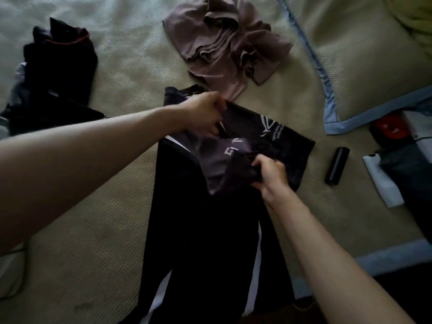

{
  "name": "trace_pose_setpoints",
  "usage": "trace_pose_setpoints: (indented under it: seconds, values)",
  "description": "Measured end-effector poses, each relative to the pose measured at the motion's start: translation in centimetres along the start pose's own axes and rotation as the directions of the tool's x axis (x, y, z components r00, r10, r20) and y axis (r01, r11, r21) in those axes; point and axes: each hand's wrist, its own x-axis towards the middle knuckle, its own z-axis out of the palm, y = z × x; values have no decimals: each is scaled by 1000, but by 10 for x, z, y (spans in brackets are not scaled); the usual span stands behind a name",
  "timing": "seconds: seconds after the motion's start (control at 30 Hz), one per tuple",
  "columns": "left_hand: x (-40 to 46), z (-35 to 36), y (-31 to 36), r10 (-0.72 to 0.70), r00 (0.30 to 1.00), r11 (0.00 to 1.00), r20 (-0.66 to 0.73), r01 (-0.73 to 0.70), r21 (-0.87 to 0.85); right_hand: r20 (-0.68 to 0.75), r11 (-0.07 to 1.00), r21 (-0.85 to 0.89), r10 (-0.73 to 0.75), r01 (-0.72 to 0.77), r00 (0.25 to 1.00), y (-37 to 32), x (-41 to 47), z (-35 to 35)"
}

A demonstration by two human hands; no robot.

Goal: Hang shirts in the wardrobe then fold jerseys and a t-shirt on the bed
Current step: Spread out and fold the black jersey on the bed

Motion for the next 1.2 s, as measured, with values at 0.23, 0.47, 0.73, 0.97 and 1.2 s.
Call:
trace_pose_setpoints:
  seconds: [0.23, 0.47, 0.73, 0.97, 1.2]
  values:
    - [43, -5, -79, 63, 996, 728, -70, 3, 686, 23, 962, -15, 274, -273, 962, 9, 49, -49]
    - [81, -19, -64, 0, 980, 570, -201, 165, 805, -105, 983, -179, -57, 38, 993, 15, 71, -49]
    - [91, -61, -64, -246, 959, 633, -138, 267, 727, -41, 992, -123, 3, -9, 999, 18, 81, -59]
    - [94, -69, -62, -255, 964, 965, -81, 259, 44, -192, 943, -65, -331, 325, 924, 7, 95, -54]
    - [117, -46, -55, -250, 915, 931, -316, 138, -337, -368, 937, -218, -338, 273, 866, -33, 137, -81]
